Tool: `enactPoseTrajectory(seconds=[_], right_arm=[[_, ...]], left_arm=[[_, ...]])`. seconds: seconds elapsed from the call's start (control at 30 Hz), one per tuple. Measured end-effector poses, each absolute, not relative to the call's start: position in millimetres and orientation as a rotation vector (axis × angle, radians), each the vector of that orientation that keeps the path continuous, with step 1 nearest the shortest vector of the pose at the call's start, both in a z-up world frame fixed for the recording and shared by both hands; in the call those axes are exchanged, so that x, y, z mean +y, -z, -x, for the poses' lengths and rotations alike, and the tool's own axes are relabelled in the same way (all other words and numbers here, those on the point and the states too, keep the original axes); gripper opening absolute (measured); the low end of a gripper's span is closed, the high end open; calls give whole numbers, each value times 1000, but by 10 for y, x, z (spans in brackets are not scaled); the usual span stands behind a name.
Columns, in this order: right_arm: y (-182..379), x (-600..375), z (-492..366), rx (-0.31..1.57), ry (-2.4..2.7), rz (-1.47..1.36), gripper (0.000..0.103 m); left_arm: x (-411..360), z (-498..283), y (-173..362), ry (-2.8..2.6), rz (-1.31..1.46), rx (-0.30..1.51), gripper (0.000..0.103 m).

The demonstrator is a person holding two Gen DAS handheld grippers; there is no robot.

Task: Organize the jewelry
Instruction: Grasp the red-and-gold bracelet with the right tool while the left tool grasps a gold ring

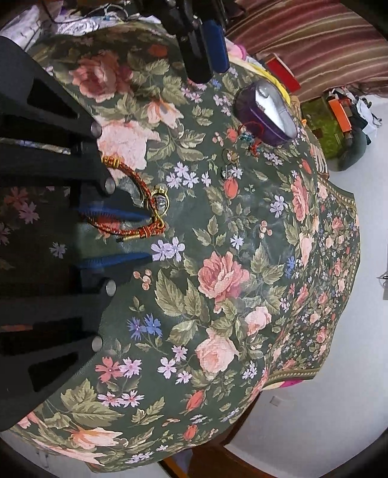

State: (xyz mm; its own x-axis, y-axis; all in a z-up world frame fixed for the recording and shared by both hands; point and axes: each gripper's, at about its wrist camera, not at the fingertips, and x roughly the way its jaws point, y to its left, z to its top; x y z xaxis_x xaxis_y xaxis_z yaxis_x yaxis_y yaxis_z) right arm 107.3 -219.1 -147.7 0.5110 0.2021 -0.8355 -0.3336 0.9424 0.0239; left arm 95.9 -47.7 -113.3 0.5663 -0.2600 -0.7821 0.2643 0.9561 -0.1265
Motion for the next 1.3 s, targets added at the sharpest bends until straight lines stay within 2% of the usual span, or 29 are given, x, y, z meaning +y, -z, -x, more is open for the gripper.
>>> enactPoseTrajectory(seconds=[0.07, 0.67, 1.1, 1.3], right_arm=[[1478, -2217, -1085, 985, -320, 127, 8], [969, -2817, -975, 830, -247, -113, 7], [974, -2933, -946, 824, -267, -152, 7], [1015, -2944, -957, 833, -279, -163, 7]], left_arm=[[-469, -972, 1148, 309, 6, 926, 46], [-972, -1091, 1373, 430, -37, 1010, 46], [-1374, -1249, 1536, 488, -92, 1031, 45], [-1468, -1315, 1564, 500, -88, 1036, 30]])
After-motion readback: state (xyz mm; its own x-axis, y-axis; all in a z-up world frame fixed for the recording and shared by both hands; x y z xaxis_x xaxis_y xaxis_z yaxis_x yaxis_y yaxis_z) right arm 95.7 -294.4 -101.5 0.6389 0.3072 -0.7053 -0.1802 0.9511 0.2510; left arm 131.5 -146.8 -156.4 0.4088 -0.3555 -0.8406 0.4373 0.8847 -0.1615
